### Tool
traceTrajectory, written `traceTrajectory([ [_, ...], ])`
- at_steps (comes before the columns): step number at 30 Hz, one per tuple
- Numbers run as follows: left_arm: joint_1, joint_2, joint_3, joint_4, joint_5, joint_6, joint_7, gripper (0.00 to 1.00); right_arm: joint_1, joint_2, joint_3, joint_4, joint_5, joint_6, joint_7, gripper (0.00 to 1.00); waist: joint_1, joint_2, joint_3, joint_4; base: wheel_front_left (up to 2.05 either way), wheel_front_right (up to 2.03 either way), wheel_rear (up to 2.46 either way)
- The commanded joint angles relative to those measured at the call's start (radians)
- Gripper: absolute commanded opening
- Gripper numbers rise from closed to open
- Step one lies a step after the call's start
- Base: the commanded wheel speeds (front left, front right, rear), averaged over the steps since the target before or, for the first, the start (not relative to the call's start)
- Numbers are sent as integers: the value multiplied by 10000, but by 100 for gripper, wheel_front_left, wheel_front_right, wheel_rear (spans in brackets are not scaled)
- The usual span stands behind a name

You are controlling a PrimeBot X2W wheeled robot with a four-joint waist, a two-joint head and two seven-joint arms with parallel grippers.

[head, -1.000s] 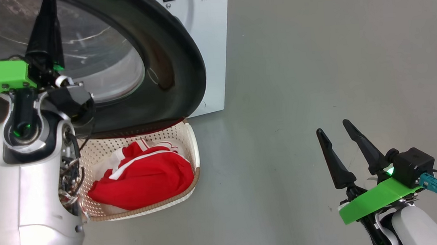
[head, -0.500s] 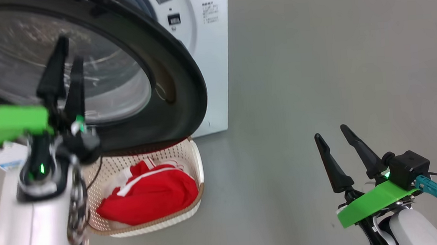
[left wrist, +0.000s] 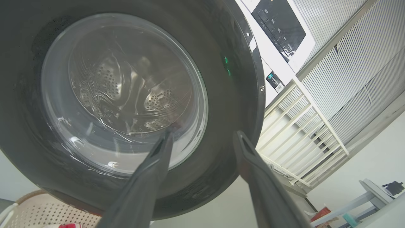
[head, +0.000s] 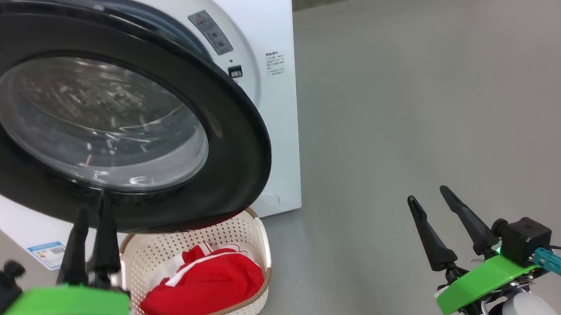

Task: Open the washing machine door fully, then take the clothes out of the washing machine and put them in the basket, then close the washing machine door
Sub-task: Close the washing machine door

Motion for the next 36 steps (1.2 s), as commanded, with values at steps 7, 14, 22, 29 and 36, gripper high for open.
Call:
traceTrajectory([
  [7,1131,651,4,-800,3215,816,-584,100,155,53,-144,-565,-76,50,-63,100,0,-1,-419,264,0,0,0],
  [14,2343,302,294,-1135,5310,1019,-604,100,415,91,-311,-638,-237,50,-63,100,0,-1,-707,321,0,0,0],
  [22,3232,-309,897,-972,6628,710,-606,100,853,152,-547,-989,-361,50,-63,100,0,-1,-829,459,0,0,0],
  [29,3504,-845,1522,-572,7390,219,-606,100,1030,194,-630,-1099,-393,50,-63,100,0,-1,-804,493,0,0,0],
  [36,3513,-1312,2094,-456,7843,-164,-606,100,972,175,-604,-1074,-390,50,-63,100,0,-1,-771,461,0,0,0],
])
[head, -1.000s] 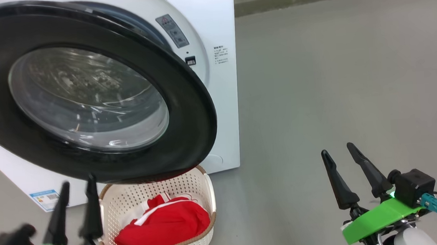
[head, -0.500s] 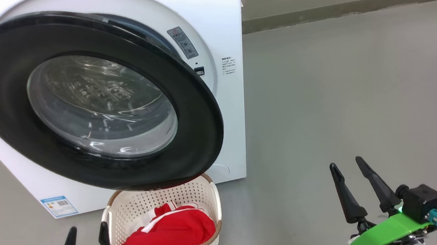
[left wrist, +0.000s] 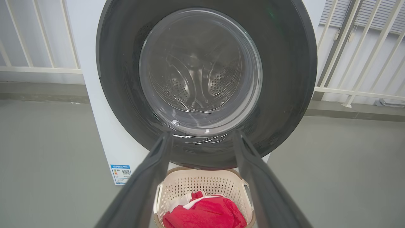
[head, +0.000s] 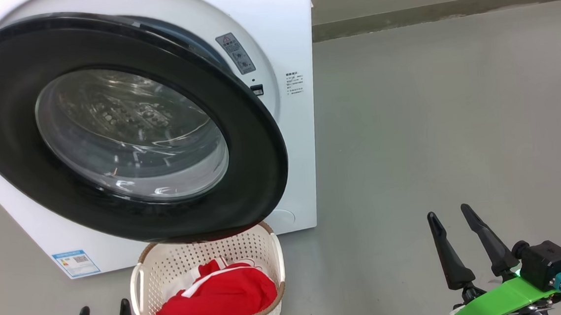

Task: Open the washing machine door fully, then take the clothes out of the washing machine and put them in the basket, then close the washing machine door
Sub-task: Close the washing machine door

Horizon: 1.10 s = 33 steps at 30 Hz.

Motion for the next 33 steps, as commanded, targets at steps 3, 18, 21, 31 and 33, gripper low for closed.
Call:
traceTrajectory([
  [3,-226,-66,489,-152,297,-177,-120,100,-221,-52,276,-230,-119,50,-63,100,0,-1,13,-9,0,0,0],
  [18,-258,-485,630,-46,902,-477,-120,100,-672,-276,875,500,-201,50,-63,0,0,-1,161,329,0,0,0],
  [21,-293,-543,588,-33,823,-495,-120,100,-1203,-310,1217,1104,-129,50,-63,0,0,-1,262,588,0,0,0],
  [31,-628,-611,282,-38,822,-593,-120,100,-3576,-45,2767,3549,683,50,-63,0,0,-1,572,1803,0,0,0],
  [33,-721,-616,207,-6,851,-614,-120,100,-4170,2,3111,4016,918,50,-63,0,0,-1,666,2101,0,0,0],
])
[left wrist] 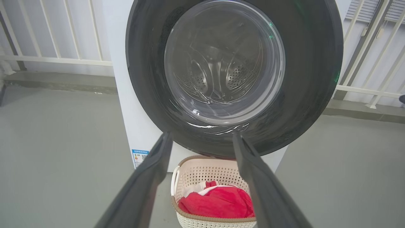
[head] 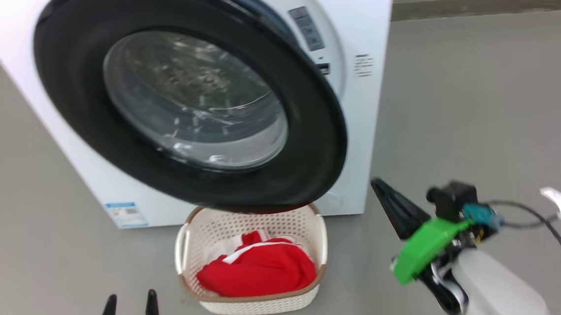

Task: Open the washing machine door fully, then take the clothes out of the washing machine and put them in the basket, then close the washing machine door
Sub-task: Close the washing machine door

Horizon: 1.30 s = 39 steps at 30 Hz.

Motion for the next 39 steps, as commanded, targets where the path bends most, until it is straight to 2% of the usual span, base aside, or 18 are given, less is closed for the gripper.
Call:
traceTrajectory([
  [1,-505,45,250,-194,18,-93,-120,100,-681,73,346,7,180,50,-63,0,0,0,287,674,0,0,0],
  [6,-725,33,48,-124,59,-108,-120,100,-2047,28,810,823,543,50,-63,0,0,0,745,1292,0,0,0],
  [13,-1106,22,-154,-84,25,-173,-120,100,-3742,-229,624,1534,599,50,-63,0,0,0,1586,1856,0,0,0],
  [30,-2324,12,-693,97,-201,-208,-120,100,-6507,-734,402,2626,741,50,-63,0,0,0,3309,2126,0,0,0],
  [39,-2649,12,-902,482,313,-267,-120,100,-7888,-754,-408,3683,1349,50,-63,0,0,0,3723,2199,0,0,0],
])
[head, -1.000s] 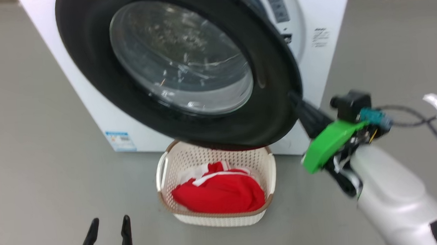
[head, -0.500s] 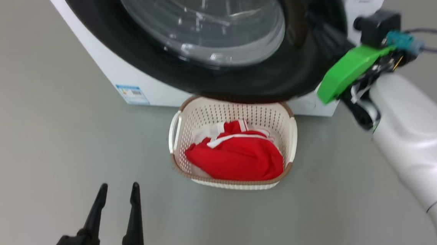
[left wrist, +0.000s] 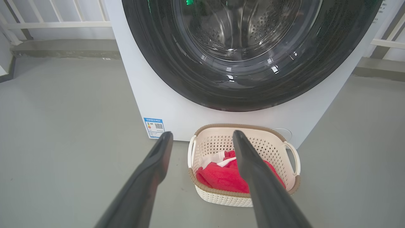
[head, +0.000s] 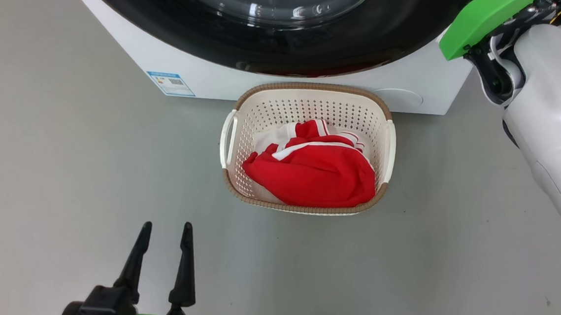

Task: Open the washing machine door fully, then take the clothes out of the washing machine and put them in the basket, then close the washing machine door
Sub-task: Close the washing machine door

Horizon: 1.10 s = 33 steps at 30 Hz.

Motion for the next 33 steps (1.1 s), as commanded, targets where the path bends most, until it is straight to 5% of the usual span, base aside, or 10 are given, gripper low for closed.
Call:
traceTrajectory([
  [1,-193,118,308,-155,102,-92,-120,100,-374,21,-171,-129,48,-53,-63,0,0,0,49,27,0,0,0],
  [12,-429,169,396,247,415,-182,-120,100,-451,368,2,82,-15,-53,-63,0,0,0,-13,-209,0,0,0],
  [13,-443,169,431,288,406,-187,-120,100,-361,408,91,-3,34,-53,-63,6,0,0,-56,-269,0,0,0],
  [14,-442,168,467,332,392,-193,-120,100,-243,432,167,-146,65,-53,-63,44,0,0,-105,-338,0,0,0],
  [15,-439,168,504,379,375,-197,-120,100,-85,447,226,-313,88,-53,-63,100,0,0,-154,-410,0,0,0],
  [21,-421,176,806,626,109,-258,-120,100,1357,482,173,-1401,-75,-53,-63,100,0,0,-616,-983,0,0,0],
  [33,-125,190,1187,865,-413,-406,-120,100,4669,791,-1584,-3312,-1420,-53,-63,100,0,0,-1929,-2249,0,0,0],
])
